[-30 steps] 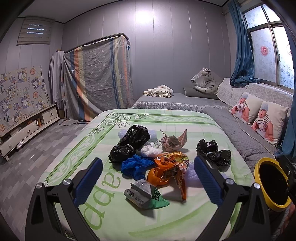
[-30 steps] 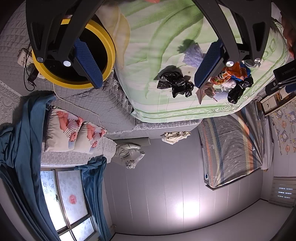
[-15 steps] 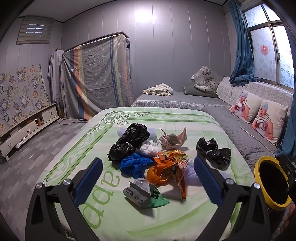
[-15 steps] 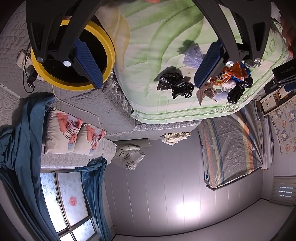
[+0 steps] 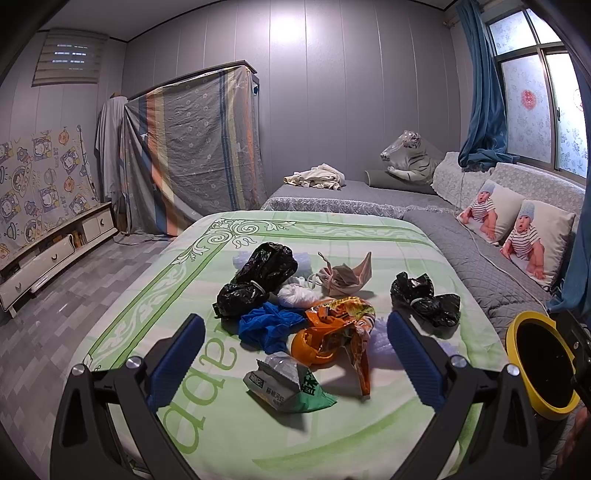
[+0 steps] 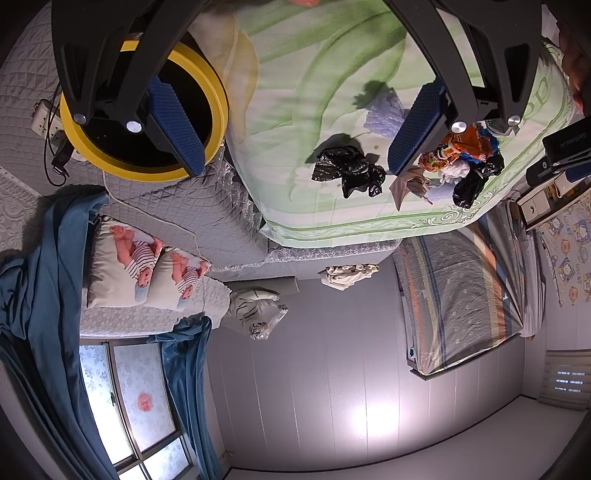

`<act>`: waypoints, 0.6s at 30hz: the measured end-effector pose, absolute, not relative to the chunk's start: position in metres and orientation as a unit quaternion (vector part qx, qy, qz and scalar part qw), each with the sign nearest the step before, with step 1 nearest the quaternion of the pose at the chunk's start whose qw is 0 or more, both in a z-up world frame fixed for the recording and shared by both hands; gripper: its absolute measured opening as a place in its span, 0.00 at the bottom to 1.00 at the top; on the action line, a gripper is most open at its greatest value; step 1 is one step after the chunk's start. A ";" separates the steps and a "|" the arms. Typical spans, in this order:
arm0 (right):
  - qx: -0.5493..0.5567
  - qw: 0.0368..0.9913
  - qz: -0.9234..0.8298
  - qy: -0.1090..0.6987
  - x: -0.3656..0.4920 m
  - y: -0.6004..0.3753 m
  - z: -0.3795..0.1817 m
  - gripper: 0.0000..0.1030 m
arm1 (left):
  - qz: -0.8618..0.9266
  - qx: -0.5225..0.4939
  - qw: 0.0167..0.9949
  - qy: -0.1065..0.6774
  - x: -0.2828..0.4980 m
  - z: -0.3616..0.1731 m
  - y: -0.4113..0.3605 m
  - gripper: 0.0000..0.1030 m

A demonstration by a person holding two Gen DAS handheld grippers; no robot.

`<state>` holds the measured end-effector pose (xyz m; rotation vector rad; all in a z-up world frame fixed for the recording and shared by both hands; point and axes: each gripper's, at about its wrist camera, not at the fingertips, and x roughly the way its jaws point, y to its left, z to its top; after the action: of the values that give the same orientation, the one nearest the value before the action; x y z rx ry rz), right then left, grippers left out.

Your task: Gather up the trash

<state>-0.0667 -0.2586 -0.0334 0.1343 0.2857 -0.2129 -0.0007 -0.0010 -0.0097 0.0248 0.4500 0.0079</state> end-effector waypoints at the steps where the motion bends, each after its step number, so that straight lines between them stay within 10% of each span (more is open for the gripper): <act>1: 0.067 0.982 -0.106 0.142 -0.066 -0.260 -0.033 0.92 | 0.004 0.012 0.975 0.223 -0.001 -0.010 -0.001 0.93; 18: 0.069 0.982 -0.105 0.143 -0.065 -0.260 -0.036 0.92 | 0.001 0.006 0.973 0.231 0.001 -0.010 -0.001 0.93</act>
<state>-0.0652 -0.2596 -0.0356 0.1379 0.2871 -0.2104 0.0011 -0.0008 -0.0104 0.0129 0.4672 0.0015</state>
